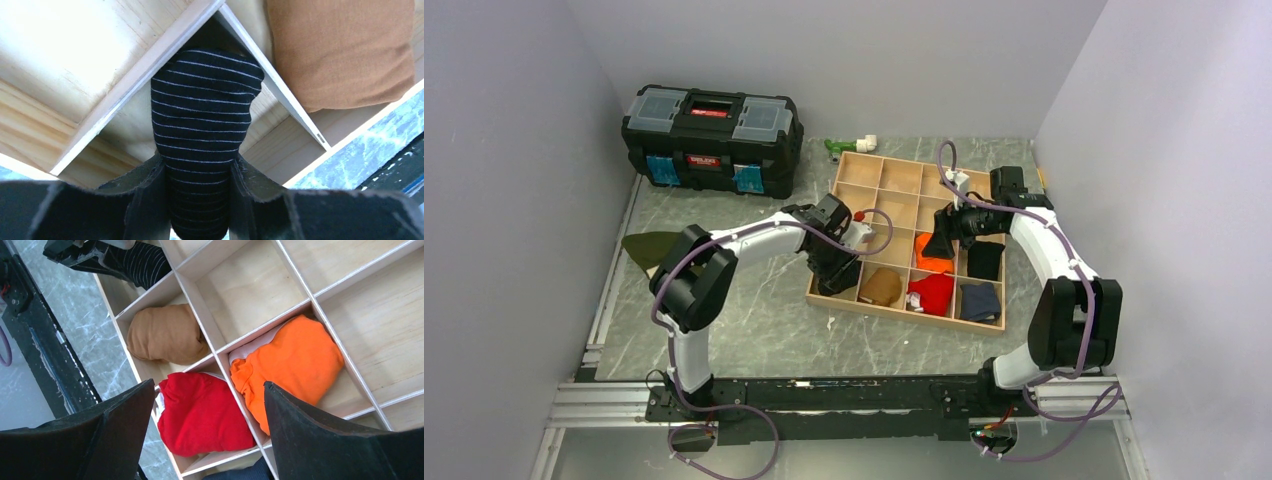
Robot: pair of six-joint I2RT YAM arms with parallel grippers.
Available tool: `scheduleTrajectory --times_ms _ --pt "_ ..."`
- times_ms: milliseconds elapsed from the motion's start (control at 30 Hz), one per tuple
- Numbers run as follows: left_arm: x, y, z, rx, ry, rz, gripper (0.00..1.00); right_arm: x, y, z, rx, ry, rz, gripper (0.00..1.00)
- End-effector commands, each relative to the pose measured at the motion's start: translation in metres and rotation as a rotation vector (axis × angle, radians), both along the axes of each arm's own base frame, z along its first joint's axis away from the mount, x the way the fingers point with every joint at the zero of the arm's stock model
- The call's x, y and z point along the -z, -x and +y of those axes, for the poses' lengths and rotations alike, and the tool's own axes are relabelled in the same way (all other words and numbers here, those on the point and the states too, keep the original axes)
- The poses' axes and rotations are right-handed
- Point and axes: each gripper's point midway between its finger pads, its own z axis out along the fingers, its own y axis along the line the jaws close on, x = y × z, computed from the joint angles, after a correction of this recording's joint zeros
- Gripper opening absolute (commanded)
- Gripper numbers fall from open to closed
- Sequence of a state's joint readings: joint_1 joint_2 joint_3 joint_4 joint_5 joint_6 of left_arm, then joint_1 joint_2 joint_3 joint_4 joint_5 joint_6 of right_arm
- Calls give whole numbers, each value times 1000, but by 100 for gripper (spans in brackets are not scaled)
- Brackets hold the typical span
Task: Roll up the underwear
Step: Place the underwear in the storage box.
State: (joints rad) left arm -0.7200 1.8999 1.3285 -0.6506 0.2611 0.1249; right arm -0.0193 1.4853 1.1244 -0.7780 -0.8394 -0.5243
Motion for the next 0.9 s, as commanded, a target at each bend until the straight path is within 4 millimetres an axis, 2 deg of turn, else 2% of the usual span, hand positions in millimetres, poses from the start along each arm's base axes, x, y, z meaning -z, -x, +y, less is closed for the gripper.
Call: scheduleTrajectory --times_ms 0,200,333,600,867 --pt "8 17 -10 -53 69 133 0 -6 -3 1 -22 -16 -24 82" --pt "13 18 -5 -132 80 166 0 -3 -2 1 -26 -16 -12 82" --pt "12 16 -3 -160 83 156 6 -3 -2 2 -26 -19 -11 82" --pt "27 18 3 -176 45 167 9 -3 -2 2 -27 -19 -8 82" --pt "32 8 16 -161 -1 71 22 -1 -2 2 -33 -23 0 82"
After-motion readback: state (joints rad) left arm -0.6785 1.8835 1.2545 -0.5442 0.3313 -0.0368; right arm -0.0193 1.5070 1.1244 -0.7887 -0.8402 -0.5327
